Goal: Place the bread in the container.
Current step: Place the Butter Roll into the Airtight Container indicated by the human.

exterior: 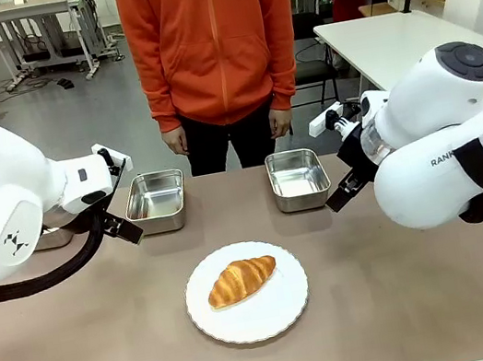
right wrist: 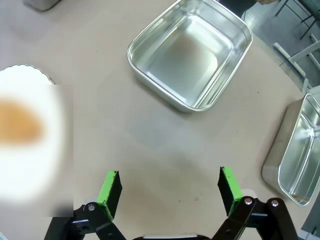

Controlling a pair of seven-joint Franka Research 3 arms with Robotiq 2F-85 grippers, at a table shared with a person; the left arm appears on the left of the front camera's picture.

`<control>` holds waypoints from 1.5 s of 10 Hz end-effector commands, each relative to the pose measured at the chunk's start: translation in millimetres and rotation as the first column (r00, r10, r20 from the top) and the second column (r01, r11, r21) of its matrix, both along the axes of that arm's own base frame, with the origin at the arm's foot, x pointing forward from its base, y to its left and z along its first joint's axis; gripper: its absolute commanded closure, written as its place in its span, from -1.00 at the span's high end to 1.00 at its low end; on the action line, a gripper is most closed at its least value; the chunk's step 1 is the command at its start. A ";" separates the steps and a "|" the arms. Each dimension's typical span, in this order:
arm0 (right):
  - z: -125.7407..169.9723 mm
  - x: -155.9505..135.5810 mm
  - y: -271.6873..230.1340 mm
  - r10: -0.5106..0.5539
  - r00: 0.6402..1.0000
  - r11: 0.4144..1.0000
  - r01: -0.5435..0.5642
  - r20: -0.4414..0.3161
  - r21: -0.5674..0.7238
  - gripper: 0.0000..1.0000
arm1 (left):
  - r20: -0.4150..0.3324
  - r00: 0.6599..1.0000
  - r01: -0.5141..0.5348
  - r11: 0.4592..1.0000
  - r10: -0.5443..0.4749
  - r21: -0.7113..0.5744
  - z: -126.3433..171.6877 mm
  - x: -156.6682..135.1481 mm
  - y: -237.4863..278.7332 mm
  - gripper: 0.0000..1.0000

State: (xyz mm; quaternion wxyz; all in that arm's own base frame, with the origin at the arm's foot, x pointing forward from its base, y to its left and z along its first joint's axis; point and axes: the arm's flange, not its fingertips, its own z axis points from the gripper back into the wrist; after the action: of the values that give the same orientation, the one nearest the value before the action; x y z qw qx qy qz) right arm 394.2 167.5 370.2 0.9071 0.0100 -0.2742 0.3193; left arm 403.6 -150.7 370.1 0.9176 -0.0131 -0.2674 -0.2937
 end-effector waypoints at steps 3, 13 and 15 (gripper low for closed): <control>47.0 15.1 5.4 0.010 1.000 1.000 -0.010 0.008 -0.002 1.00 | 0.008 1.000 -0.008 0.998 0.008 -0.057 42.0 10.4 28.1 1.00; 122.6 42.0 -207.1 0.374 0.925 0.892 -0.380 0.072 0.245 1.00 | 0.161 0.875 0.482 0.851 -0.456 -0.208 96.3 40.3 230.3 1.00; 140.2 30.1 -208.7 0.210 0.977 0.954 -0.213 0.036 0.209 1.00 | 0.089 0.908 0.419 0.878 -0.410 -0.232 113.4 25.7 232.4 1.00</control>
State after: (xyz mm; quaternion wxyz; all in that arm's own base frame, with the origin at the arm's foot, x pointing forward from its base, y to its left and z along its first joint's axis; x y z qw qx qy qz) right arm 423.5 -47.4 502.1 0.8470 0.1414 -0.3097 0.4083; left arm 431.2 86.6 474.6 0.8132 -0.1724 -0.3148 -0.4581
